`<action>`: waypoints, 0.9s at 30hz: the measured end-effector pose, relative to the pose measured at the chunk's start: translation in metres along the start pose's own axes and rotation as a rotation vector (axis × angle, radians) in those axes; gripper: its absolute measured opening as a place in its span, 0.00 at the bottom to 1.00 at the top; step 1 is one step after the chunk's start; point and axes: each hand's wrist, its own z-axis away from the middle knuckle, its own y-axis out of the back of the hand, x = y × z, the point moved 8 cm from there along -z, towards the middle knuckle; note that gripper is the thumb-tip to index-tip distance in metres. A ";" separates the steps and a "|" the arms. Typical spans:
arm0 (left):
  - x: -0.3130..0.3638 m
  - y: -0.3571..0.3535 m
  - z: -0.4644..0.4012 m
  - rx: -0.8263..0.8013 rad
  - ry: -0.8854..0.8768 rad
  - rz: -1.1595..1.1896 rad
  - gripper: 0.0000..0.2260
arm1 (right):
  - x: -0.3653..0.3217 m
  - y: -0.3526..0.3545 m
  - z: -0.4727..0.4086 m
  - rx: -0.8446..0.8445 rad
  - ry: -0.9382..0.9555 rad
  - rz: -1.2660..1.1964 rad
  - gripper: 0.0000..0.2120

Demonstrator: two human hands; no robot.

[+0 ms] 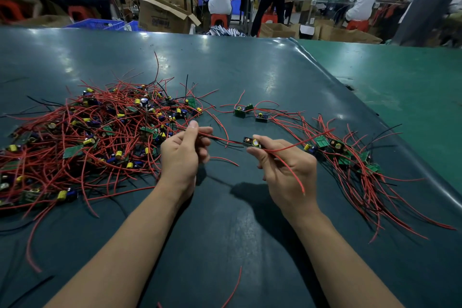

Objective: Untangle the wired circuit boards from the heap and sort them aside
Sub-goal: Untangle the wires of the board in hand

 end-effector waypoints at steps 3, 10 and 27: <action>0.003 0.006 -0.003 0.049 -0.025 0.043 0.16 | -0.005 0.002 0.000 0.017 0.025 -0.004 0.10; 0.008 0.020 0.001 0.173 -0.137 -0.110 0.19 | 0.038 0.052 0.001 0.514 -0.486 -0.296 0.03; 0.064 0.060 -0.002 0.416 -0.278 -1.658 0.18 | 0.065 0.035 0.016 0.394 -0.885 -0.358 0.12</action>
